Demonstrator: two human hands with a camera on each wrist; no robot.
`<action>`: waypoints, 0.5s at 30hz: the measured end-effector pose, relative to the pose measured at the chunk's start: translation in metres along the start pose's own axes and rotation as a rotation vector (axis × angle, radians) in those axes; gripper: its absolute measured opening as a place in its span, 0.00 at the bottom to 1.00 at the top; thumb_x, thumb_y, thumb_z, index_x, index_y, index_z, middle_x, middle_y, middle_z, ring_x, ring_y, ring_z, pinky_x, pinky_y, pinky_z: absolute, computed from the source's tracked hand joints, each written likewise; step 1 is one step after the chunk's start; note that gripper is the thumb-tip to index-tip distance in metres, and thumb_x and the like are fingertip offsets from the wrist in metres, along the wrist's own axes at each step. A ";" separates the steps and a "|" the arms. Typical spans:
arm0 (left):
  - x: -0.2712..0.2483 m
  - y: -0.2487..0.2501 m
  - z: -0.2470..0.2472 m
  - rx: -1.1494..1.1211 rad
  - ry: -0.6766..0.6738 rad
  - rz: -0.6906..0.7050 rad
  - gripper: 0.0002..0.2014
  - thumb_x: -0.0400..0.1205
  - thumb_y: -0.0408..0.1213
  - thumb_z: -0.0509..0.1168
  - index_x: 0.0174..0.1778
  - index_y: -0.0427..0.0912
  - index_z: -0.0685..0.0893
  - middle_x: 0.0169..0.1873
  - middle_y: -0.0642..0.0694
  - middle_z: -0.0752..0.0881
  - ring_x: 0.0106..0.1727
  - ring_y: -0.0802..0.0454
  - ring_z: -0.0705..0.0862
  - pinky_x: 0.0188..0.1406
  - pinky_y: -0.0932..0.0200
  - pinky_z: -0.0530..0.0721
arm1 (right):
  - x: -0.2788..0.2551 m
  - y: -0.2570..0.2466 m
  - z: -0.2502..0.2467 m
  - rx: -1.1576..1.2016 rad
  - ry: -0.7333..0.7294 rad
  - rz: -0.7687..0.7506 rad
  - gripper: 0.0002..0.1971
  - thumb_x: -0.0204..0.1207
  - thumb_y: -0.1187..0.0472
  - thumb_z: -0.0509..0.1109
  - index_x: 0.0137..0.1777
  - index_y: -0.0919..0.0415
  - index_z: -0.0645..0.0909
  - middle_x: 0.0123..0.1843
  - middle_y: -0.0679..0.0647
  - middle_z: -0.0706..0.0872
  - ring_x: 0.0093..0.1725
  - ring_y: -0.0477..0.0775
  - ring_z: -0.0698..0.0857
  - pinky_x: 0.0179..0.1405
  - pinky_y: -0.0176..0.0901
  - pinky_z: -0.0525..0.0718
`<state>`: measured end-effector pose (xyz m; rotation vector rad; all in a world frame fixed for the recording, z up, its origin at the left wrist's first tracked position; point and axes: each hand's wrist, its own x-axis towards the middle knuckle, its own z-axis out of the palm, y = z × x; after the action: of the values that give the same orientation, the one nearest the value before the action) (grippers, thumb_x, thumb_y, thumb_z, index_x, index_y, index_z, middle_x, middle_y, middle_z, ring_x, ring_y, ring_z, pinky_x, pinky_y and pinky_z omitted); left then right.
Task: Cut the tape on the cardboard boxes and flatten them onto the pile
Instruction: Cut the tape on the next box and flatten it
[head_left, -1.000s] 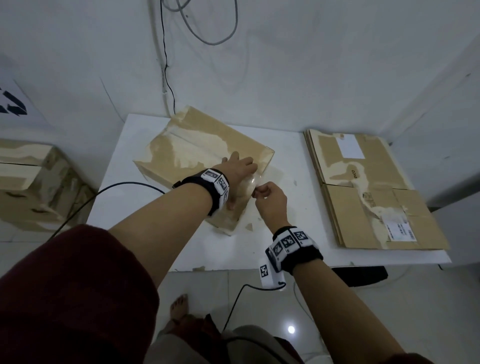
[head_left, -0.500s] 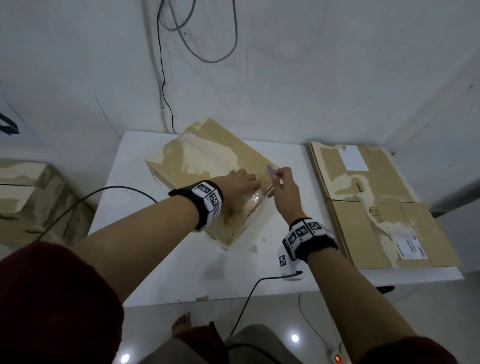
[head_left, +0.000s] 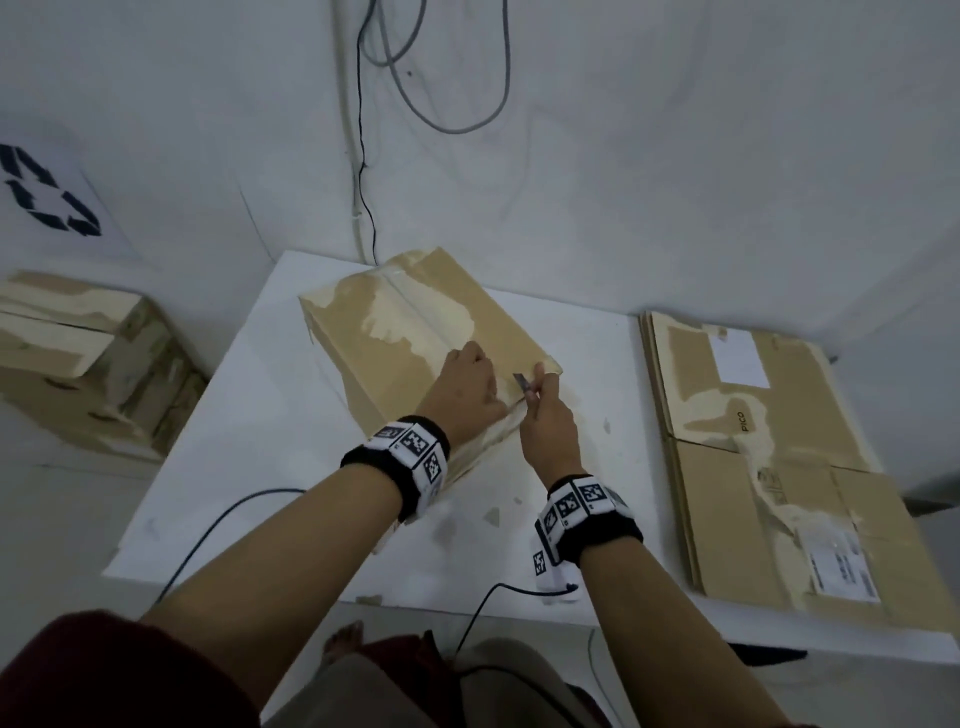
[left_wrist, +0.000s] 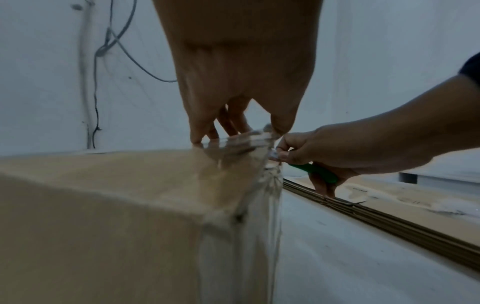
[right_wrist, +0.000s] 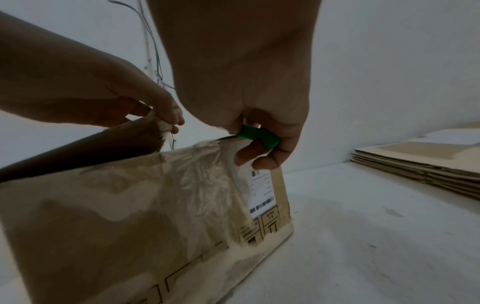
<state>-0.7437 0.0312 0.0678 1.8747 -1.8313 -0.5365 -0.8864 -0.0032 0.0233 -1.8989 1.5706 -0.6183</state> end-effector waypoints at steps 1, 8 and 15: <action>-0.004 0.001 0.003 0.009 0.080 -0.005 0.12 0.73 0.35 0.65 0.51 0.36 0.77 0.54 0.43 0.74 0.54 0.46 0.68 0.52 0.57 0.68 | 0.002 0.002 0.000 0.001 -0.002 -0.010 0.20 0.89 0.61 0.50 0.79 0.53 0.62 0.41 0.54 0.82 0.32 0.54 0.79 0.26 0.44 0.70; -0.019 0.028 0.019 0.357 0.191 -0.312 0.25 0.80 0.32 0.57 0.74 0.44 0.64 0.55 0.47 0.83 0.57 0.42 0.75 0.38 0.52 0.70 | -0.001 0.003 -0.005 0.015 -0.089 -0.076 0.20 0.89 0.62 0.50 0.80 0.54 0.62 0.54 0.57 0.85 0.43 0.61 0.82 0.38 0.46 0.73; -0.004 0.046 0.037 0.531 0.030 -0.491 0.31 0.84 0.32 0.56 0.80 0.31 0.50 0.58 0.39 0.83 0.65 0.40 0.73 0.37 0.58 0.73 | 0.001 0.002 -0.011 -0.014 -0.162 -0.125 0.20 0.87 0.66 0.51 0.79 0.59 0.63 0.57 0.62 0.84 0.49 0.66 0.84 0.37 0.47 0.70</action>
<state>-0.8026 0.0327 0.0638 2.6999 -1.5897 -0.1722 -0.8951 -0.0059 0.0297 -2.0159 1.3664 -0.4931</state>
